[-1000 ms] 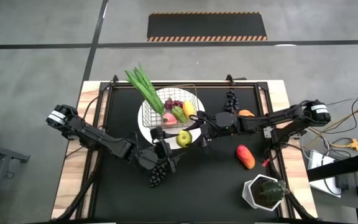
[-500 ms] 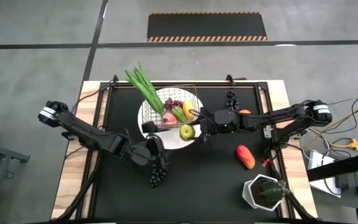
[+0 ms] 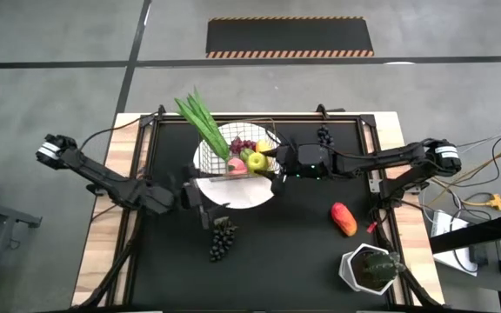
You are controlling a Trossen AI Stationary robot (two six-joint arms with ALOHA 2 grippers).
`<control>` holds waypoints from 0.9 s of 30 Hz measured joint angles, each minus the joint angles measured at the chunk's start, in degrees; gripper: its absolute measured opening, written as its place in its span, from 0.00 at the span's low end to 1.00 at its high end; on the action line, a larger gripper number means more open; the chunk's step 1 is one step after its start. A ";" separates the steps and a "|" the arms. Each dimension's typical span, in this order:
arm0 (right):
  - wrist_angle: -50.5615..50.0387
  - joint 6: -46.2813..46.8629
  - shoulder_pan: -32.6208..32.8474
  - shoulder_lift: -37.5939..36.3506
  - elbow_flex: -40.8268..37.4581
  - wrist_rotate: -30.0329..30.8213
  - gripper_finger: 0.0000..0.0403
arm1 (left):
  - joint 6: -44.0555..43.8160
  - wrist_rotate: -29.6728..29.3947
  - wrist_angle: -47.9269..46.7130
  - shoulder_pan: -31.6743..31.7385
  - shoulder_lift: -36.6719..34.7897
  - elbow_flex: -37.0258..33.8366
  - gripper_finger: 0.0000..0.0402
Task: Build produce basket
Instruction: Put the green apple into the gold wire basket
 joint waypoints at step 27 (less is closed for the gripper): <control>0.53 7.10 -6.95 37.59 32.07 0.34 0.70 | -0.74 0.40 7.91 -0.13 -9.48 -6.34 0.96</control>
